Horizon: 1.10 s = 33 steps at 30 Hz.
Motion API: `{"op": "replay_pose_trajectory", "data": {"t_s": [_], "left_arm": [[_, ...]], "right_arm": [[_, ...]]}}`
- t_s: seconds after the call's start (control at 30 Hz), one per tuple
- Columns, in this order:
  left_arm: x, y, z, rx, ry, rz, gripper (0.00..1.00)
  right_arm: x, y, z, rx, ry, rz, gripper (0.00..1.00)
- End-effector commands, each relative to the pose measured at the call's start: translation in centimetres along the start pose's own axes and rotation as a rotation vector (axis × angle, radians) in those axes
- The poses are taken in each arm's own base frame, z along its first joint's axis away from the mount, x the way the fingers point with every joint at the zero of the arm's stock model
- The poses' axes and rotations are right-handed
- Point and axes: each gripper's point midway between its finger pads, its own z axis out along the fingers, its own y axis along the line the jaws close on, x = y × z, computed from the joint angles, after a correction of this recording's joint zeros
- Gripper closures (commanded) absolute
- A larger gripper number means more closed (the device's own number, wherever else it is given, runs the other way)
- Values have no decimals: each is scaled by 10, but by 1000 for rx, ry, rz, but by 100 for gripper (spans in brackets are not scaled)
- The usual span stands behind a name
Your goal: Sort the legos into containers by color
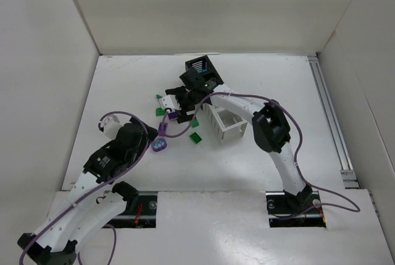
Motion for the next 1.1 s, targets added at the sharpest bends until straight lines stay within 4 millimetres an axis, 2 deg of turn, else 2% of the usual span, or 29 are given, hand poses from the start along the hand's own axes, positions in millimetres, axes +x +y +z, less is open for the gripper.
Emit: {"op": "replay_pose_trajectory", "data": {"t_s": [0.0, 0.1, 0.3, 0.37, 0.47, 0.53, 0.67, 0.7, 0.73, 0.87, 1.0, 1.07], "left_arm": [[1, 6, -4, -16, 5, -81, 0], [2, 9, -4, -25, 7, -77, 0], [4, 13, 2, -62, 8, -50, 0], [5, 14, 4, -72, 11, -36, 0], [4, 12, 3, -72, 11, -36, 0], [3, 12, 4, -74, 2, -36, 0], [1, 11, 0, -65, 0, -41, 0], [0, 10, -1, -57, -2, -45, 0], [0, 10, -1, -57, -2, -45, 0], [-2, 12, -2, -58, -12, -54, 0], [-2, 12, -2, -58, -12, -44, 0], [-3, 8, -2, -45, -15, -50, 0]], "right_arm": [[8, 6, 13, -77, -6, -11, 0], [12, 17, 29, -125, -35, 12, 0], [11, 18, 43, -119, -80, 68, 7], [19, 23, 54, -125, -76, 108, 7], [26, 28, 64, -126, -73, 167, 16], [26, 20, 61, -104, -85, 191, 22], [35, 20, 67, -97, -91, 251, 30], [38, 16, 65, -85, -91, 262, 33], [38, 16, 65, -84, -91, 262, 43], [37, 19, 68, -95, -111, 271, 61], [7, 1, 46, -58, -182, 226, 76], [-24, -10, 17, -31, -253, 181, 79]]}}
